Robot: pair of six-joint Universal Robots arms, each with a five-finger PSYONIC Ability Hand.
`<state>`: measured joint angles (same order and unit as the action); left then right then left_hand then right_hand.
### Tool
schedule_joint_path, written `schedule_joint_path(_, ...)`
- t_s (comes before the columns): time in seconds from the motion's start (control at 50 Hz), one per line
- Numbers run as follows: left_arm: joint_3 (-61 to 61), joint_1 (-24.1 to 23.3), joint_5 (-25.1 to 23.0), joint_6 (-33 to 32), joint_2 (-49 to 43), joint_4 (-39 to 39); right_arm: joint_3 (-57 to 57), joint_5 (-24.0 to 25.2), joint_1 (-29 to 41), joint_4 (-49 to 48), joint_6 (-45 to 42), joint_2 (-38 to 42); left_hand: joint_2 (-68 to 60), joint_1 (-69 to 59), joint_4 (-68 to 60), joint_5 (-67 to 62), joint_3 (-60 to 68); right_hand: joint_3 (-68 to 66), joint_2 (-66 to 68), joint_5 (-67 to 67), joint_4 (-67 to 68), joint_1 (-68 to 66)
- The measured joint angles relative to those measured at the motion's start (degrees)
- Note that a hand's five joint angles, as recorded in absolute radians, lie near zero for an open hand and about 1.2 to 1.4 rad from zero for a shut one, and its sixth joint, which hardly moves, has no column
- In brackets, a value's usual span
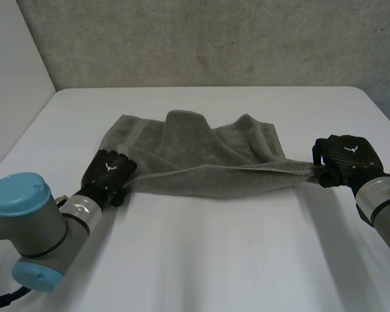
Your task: Fold the towel.
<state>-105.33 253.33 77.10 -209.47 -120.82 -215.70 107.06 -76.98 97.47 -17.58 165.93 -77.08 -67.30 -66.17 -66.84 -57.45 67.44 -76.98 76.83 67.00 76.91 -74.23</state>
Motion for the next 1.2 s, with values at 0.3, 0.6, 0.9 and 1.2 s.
schedule_joint_path(0.3, 1.90, 1.16, 4.35, 0.09, -0.97, 4.74, 0.02, -0.06, -0.26, 0.01, 0.04, -0.28, 18.86, 17.53, 17.98, 19.73, -18.89, 0.00, 0.00, 0.00, 0.00, 0.00)
schedule_joint_path(0.6, 2.48, 1.78, 6.40, 0.19, -1.00, 2.25, 0.26, -0.10, -0.09, 0.00, 0.16, -1.07, 10.32, 9.51, 10.13, 11.13, -10.62, 0.00, 0.00, 0.00, 0.00, 0.00)
schedule_joint_path(0.9, 2.41, 4.35, 5.94, 0.00, 0.30, 1.76, -0.42, 0.16, -0.07, 0.36, -0.54, -1.57, -10.24, -11.13, -10.80, -10.72, 11.11, 0.00, 0.00, 0.00, 0.00, 0.00)
schedule_joint_path(1.2, -4.54, 8.47, -1.10, 0.77, 30.75, 4.22, -14.13, 14.29, -1.82, 17.14, -16.51, -15.80, -10.37, -11.26, -10.80, -10.71, 11.37, 0.00, 0.00, 0.00, 0.00, 0.00)
